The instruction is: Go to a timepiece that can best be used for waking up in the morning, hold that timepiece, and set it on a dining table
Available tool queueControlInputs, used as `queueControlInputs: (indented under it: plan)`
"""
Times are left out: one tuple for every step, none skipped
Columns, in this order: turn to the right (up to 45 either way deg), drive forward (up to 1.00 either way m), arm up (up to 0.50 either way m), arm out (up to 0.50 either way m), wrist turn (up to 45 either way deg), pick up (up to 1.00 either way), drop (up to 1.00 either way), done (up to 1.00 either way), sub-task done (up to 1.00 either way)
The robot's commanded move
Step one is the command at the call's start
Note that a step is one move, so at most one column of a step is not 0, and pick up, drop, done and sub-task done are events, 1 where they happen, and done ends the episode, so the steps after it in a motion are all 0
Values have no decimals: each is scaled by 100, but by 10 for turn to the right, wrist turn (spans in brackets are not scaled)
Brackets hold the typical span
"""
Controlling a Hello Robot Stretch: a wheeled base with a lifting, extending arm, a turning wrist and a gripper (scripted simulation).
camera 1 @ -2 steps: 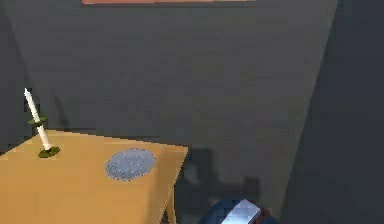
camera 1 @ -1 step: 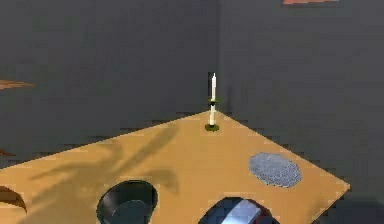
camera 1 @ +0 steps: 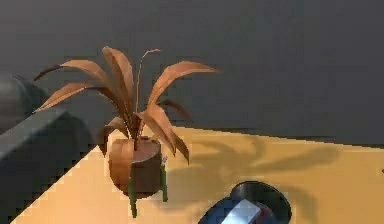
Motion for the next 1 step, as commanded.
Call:
queueControlInputs:
  plan:
    - [-450,0,0,0,0,0,0,0,0]
